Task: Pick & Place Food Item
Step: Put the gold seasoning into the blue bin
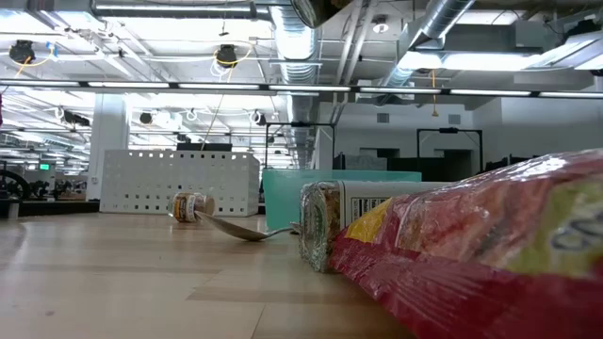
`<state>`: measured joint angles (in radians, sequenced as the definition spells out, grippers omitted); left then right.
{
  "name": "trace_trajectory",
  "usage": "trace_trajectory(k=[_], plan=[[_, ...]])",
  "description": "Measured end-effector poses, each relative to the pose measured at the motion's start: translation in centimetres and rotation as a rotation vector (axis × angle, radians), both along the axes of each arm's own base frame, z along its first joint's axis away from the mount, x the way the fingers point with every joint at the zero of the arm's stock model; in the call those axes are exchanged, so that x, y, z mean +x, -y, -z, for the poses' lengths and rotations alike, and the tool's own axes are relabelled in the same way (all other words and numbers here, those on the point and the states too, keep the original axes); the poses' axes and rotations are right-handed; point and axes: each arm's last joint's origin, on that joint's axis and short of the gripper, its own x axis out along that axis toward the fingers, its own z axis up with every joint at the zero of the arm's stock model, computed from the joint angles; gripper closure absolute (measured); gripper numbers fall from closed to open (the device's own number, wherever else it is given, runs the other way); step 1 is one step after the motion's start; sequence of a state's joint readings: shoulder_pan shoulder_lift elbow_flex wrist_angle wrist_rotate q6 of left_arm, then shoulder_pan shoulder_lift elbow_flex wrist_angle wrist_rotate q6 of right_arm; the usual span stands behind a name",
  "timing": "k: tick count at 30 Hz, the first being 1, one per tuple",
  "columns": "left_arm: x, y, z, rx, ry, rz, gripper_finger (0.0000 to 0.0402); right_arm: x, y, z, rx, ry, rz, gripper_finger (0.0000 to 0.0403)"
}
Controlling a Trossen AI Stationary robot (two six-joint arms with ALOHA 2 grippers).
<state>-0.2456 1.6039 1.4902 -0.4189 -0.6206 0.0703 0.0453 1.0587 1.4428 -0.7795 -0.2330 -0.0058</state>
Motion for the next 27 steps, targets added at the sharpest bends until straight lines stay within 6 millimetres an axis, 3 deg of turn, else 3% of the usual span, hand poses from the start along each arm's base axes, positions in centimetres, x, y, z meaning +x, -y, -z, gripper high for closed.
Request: trace_trajectory(k=[5, 14, 19, 27], plan=[[0.0, -0.1, 0.0, -0.008, -0.006, 0.019, 0.0125, 3.4, -0.2, 1.6, -0.056, -0.07, 0.041, 0.0007], [0.0, 0.2, 0.0, -0.023, -0.004, 0.042, 0.0127, 7.6, -0.3, 4.0, -0.114, -0.144, 0.106, 0.0016], [0.1, 0.2, -0.1, -0.03, 0.012, 0.042, 0.0121, 8.7, -0.5, 4.7, -0.12, -0.162, 0.131, 0.0017], [0.1, 0.2, -0.1, -0.088, 0.03, 0.038, 0.0123, 8.7, -0.4, 4.5, -0.114, -0.15, 0.191, 0.0024]])
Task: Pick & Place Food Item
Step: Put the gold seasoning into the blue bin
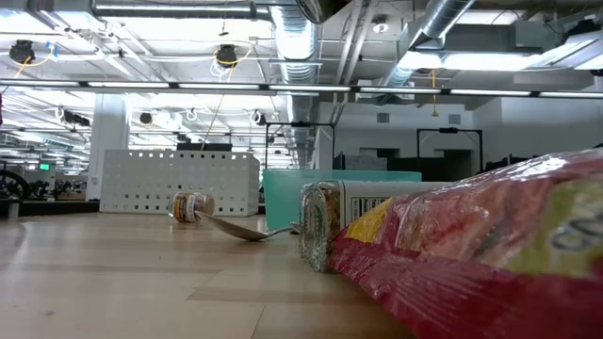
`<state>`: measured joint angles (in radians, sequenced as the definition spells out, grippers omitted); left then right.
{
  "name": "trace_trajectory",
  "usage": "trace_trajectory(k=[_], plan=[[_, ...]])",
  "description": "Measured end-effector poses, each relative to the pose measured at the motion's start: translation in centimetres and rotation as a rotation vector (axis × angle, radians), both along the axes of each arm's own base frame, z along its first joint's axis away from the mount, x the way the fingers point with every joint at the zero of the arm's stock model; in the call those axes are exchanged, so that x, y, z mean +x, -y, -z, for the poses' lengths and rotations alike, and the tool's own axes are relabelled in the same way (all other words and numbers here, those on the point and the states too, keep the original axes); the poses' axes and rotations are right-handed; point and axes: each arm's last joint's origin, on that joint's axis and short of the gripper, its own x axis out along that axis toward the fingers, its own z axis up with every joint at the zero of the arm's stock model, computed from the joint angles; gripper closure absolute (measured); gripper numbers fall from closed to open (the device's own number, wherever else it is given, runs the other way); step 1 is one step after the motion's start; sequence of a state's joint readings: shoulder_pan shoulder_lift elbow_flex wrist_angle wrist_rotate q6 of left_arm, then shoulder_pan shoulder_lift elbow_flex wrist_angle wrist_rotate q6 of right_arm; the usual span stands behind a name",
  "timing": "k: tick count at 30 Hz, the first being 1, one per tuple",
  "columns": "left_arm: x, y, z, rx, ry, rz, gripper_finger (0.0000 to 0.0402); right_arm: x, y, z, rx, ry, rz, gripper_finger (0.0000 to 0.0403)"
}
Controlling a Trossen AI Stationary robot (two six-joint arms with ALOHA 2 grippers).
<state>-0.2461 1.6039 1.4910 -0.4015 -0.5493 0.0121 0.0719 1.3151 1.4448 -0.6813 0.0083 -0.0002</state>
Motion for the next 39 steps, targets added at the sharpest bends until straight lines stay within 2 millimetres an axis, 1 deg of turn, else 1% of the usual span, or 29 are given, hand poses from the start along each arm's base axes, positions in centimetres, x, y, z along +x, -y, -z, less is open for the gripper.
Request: trace_trajectory(k=[4, 7, 9, 13, 14, 19, 25, 28, 31, 37, 39], plan=[[0.0, 0.0, -0.1, -0.016, 0.014, -0.006, 0.0123, 0.0, 0.0, 0.0, 0.004, 0.004, -0.006, 0.0038], [0.1, 0.0, -0.2, -0.038, 0.031, -0.017, 0.0126, 0.5, -0.1, 0.3, 0.004, -0.006, -0.006, 0.0056], [0.1, 0.0, -0.2, -0.045, 0.034, -0.02, 0.0125, 0.4, -0.1, 0.6, 0.007, -0.036, -0.005, 0.0075], [0.1, 0.0, -0.2, -0.051, 0.035, -0.022, 0.0123, 0.7, -0.1, 0.8, 0.033, -0.044, -0.014, 0.0123], [0.1, 0.0, -0.2, -0.056, 0.036, -0.023, 0.0124, 0.7, -0.2, 0.8, 0.036, -0.047, -0.014, 0.013], [0.1, 0.0, -0.2, -0.073, 0.041, -0.024, 0.0125, 0.7, -0.4, 0.7, 0.043, -0.042, -0.019, 0.013], [0.0, 0.0, -0.1, -0.11, 0.045, -0.052, 0.0092, 0.5, -0.3, 0.1, 0.058, -0.037, -0.006, 0.013], [-0.4, -0.1, 0.6, -0.107, -0.032, -0.071, 0.0079, 0.2, -0.1, -0.2, 0.05, -0.058, 0.029, 0.013], [-1.2, -0.2, 1.5, -0.118, -0.138, -0.095, 0.0071, -0.3, 0.3, 0.1, 0.043, -0.12, 0.073, 0.013], [-3.5, 0.1, 3.4, -0.114, -0.413, -0.123, 0.0068, -0.9, 1.6, 0.7, 0.064, -0.224, 0.147, 0.013], [-4.3, 0.4, 3.8, -0.134, -0.483, -0.142, 0.007, -0.8, 2.0, 1.0, 0.07, -0.251, 0.169, 0.013]])
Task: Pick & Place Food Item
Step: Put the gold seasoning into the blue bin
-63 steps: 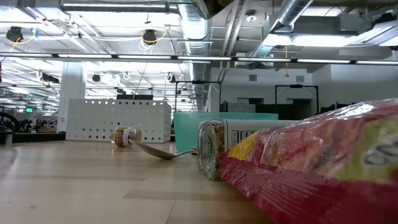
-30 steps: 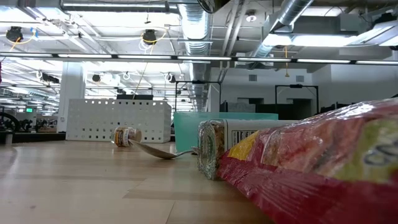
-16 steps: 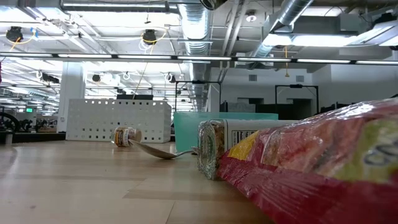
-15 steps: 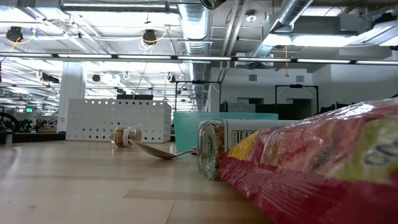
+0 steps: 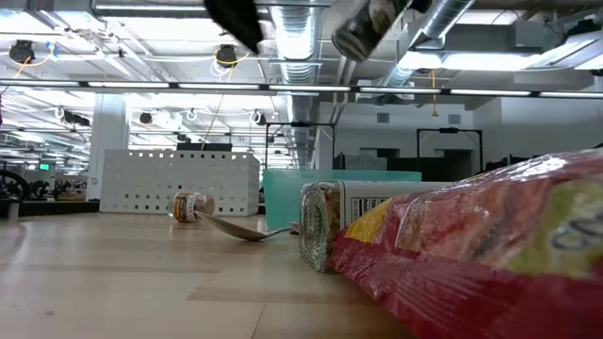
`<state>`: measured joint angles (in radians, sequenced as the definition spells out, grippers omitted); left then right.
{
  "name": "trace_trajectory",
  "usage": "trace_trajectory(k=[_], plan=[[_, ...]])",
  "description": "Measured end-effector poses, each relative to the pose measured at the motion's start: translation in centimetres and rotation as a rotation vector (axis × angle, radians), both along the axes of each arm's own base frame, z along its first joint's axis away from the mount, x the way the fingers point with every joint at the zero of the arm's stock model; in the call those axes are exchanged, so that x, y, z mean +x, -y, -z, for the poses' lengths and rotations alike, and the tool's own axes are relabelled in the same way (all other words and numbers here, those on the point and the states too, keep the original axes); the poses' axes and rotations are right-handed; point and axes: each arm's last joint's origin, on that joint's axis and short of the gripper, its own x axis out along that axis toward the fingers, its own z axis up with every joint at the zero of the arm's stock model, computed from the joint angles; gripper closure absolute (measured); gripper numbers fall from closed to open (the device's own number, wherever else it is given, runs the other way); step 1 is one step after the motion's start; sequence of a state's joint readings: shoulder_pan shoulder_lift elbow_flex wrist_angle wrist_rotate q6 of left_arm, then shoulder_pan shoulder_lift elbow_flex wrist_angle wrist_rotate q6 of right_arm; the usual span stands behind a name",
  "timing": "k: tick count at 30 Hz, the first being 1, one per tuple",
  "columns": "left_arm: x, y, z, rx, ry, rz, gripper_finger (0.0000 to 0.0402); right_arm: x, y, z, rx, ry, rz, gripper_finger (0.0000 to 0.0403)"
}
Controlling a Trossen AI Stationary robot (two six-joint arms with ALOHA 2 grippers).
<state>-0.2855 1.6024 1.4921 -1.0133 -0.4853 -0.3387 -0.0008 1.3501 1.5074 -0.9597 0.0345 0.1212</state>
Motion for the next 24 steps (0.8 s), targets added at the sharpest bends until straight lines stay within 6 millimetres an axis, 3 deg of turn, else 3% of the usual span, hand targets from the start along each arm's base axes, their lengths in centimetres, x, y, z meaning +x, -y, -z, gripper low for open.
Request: trace_trajectory(k=[7, 13, 19, 24], plan=[[-2.2, 1.5, 1.2, -0.03, -0.12, -0.068, 0.0087, 1.9, 1.2, 1.9, 0.026, -0.083, 0.059, 0.013], [-5.6, 2.0, 2.8, -0.071, -0.104, -0.132, 0.0103, 4.1, 1.8, 3.3, 0.069, -0.149, 0.12, 0.013], [-10.0, 0.5, 2.8, -0.138, 0.098, -0.229, 0.0125, 6.8, 4.2, 2.0, 0.093, -0.158, 0.208, 0.013], [-12.6, -1.3, 2.4, -0.187, 0.314, -0.268, 0.0148, 9.1, 8.0, 1.3, 0.111, -0.25, 0.315, 0.013]])
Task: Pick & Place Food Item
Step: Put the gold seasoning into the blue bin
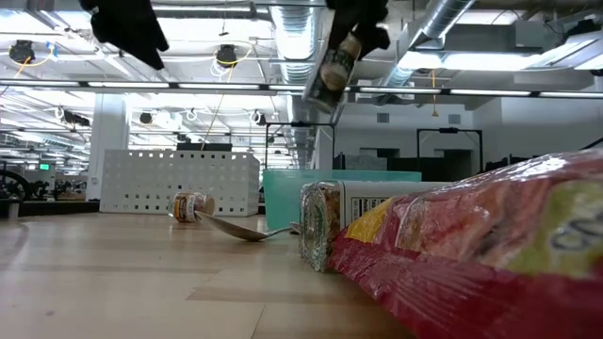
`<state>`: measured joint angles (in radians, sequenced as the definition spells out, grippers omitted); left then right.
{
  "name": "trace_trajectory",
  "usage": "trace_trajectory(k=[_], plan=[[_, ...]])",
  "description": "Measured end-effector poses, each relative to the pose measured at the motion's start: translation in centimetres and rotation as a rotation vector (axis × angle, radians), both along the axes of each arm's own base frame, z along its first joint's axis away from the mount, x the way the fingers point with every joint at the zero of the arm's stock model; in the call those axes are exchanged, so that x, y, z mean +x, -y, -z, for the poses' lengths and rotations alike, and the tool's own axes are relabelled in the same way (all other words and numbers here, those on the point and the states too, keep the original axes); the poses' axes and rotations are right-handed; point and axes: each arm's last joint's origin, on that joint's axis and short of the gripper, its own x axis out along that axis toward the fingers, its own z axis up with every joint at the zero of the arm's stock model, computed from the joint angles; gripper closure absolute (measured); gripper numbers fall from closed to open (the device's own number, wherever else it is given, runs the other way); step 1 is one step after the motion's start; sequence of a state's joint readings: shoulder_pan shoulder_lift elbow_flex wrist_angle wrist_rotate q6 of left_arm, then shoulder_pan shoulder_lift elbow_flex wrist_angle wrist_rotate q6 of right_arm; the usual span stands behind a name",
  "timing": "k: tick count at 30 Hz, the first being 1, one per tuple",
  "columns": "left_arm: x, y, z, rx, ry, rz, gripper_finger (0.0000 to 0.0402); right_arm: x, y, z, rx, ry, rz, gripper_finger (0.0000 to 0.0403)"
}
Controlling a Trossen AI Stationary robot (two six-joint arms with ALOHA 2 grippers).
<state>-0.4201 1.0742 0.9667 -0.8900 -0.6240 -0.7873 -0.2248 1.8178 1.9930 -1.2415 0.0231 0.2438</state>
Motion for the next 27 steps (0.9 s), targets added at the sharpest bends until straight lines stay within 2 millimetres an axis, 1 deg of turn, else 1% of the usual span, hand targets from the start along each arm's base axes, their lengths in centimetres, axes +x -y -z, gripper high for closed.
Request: trace_trajectory(k=[4, 7, 9, 12, 15, 17, 19, 21, 25, 27], plan=[[-1.4, -1.5, -0.5, 0.01, 0.128, -0.041, 0.0167, 1.7, 2.9, 0.0, 0.043, -0.057, 0.056, 0.013], [-1.9, -2.5, -1.1, 0.011, 0.199, -0.079, 0.018, 3.0, 4.1, 0.2, 0.075, -0.071, 0.071, 0.013], [-2.0, -3.1, -1.4, 0.027, 0.217, -0.095, 0.0189, 3.8, 4.3, 1.3, 0.093, -0.076, 0.066, 0.013], [-2.1, -3.8, -1.6, 0.044, 0.231, -0.127, 0.0199, 4.0, 4.3, 3.0, 0.131, -0.138, 0.067, 0.013], [-1.8, -4.2, -1.7, 0.043, 0.248, -0.158, 0.0207, 4.3, 4.0, 4.2, 0.119, -0.197, 0.07, 0.013], [-1.6, -4.2, -1.9, 0.039, 0.273, -0.169, 0.0212, 5.2, 4.0, 4.9, 0.104, -0.176, 0.075, 0.013], [-1.4, -4.4, -1.8, 0.043, 0.269, -0.177, 0.0216, 6.1, 4.3, 5.7, 0.105, -0.154, 0.086, 0.013], [-1.3, -4.5, -1.8, 0.045, 0.267, -0.19, 0.022, 6.5, 4.6, 6.7, 0.114, -0.179, 0.095, 0.013], [-1.3, -4.6, -1.8, 0.036, 0.274, -0.201, 0.0225, 7.6, 5.4, 9.6, 0.123, -0.245, 0.088, 0.013], [-1.3, -4.6, -1.8, 0.034, 0.275, -0.201, 0.0226, 7.8, 5.7, 10.4, 0.122, -0.269, 0.076, 0.013]])
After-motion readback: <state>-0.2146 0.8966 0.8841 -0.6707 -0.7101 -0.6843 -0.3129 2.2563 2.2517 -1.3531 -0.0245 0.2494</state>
